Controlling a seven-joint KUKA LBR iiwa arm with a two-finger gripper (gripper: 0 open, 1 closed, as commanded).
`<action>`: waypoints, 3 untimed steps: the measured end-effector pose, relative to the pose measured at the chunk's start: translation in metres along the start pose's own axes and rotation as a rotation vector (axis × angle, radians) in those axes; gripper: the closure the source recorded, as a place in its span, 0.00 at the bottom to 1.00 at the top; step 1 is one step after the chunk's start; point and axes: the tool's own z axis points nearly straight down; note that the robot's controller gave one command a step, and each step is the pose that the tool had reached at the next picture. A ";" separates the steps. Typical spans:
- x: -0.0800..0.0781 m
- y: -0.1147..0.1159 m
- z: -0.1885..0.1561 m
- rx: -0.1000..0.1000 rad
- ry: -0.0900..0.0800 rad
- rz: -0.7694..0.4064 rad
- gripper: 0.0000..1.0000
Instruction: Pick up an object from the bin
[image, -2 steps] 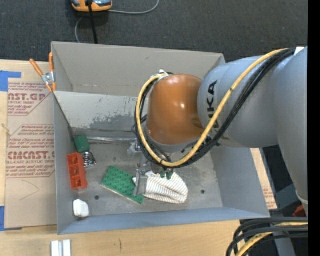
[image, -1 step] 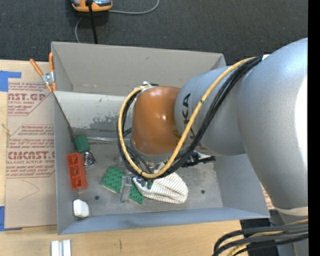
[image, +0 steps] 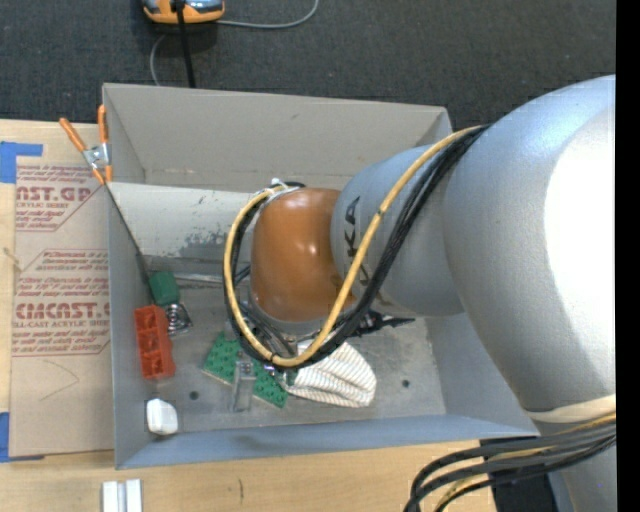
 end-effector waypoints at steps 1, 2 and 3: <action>-0.023 -0.018 0.045 0.000 0.003 -0.151 0.00; -0.052 -0.034 0.050 -0.002 -0.001 -0.016 1.00; -0.052 -0.035 0.050 -0.002 -0.001 -0.016 0.00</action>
Offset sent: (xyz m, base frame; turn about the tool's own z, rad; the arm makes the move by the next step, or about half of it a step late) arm 0.0488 -0.0398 -0.0503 -0.0153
